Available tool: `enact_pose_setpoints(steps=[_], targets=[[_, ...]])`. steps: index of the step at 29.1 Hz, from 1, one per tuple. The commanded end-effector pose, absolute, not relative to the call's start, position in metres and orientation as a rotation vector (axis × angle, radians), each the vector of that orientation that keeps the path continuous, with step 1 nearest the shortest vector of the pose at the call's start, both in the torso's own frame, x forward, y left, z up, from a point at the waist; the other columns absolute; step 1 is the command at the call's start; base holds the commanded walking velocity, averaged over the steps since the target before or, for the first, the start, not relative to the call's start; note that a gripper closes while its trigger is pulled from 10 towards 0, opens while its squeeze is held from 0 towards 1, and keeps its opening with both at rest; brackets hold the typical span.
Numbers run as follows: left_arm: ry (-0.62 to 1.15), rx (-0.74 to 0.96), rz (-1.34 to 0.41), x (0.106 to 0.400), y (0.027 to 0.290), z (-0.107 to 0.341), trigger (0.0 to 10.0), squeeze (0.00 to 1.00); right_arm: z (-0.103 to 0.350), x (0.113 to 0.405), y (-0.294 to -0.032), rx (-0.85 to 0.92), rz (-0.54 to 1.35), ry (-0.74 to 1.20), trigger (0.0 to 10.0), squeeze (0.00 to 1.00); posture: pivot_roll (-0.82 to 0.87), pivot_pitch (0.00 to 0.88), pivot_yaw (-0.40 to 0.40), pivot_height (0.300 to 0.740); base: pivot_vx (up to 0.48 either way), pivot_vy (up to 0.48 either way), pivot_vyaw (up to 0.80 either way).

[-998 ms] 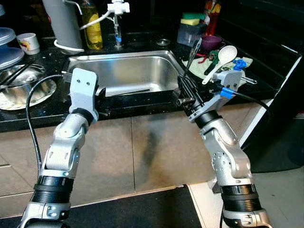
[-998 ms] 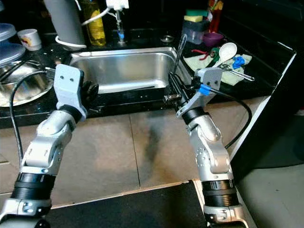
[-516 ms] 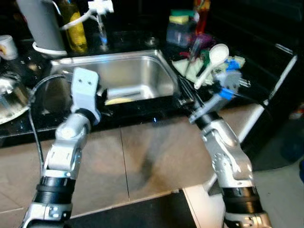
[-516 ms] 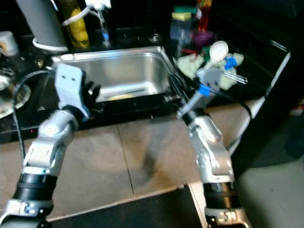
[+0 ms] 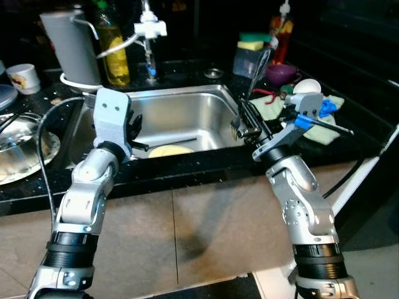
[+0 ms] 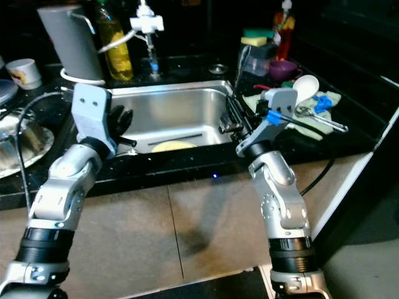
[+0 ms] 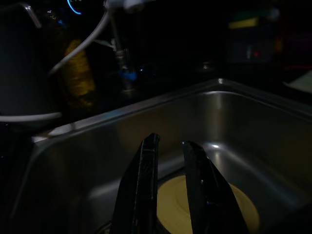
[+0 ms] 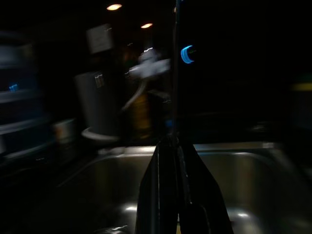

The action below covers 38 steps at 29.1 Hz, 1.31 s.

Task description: Kitchen organization

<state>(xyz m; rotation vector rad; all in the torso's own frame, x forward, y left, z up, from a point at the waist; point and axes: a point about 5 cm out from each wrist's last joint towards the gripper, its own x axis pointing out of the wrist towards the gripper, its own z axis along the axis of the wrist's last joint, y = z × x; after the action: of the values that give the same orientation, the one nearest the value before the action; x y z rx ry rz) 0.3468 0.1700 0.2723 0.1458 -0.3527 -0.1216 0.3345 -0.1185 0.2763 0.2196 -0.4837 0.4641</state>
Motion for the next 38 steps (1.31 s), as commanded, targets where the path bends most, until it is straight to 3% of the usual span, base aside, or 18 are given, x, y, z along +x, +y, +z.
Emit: enact_pose_setpoints(steps=[1,28,38], targets=[[-0.334,0.149,-0.116,0.346,0.173,0.269,10.0,0.0,0.279,0.333,-0.117,0.214,0.476,-0.492,10.0,0.0,-0.02,0.117,-0.021,0.74,0.322,0.0,0.0],[-0.343,0.143,-0.127,0.345,0.172,0.272,10.0,0.0,0.282,0.333,-0.116,0.222,0.485,-0.497,10.0,0.0,-0.02,0.103,-0.025,0.74,0.329,0.0,0.0],[-0.337,0.258,-0.353,0.34,0.146,0.274,10.0,0.0,0.281,0.342,-0.119,0.176,0.496,-0.485,10.0,0.0,-0.02,0.099,-0.024,0.74,0.0,0.0,0.0]])
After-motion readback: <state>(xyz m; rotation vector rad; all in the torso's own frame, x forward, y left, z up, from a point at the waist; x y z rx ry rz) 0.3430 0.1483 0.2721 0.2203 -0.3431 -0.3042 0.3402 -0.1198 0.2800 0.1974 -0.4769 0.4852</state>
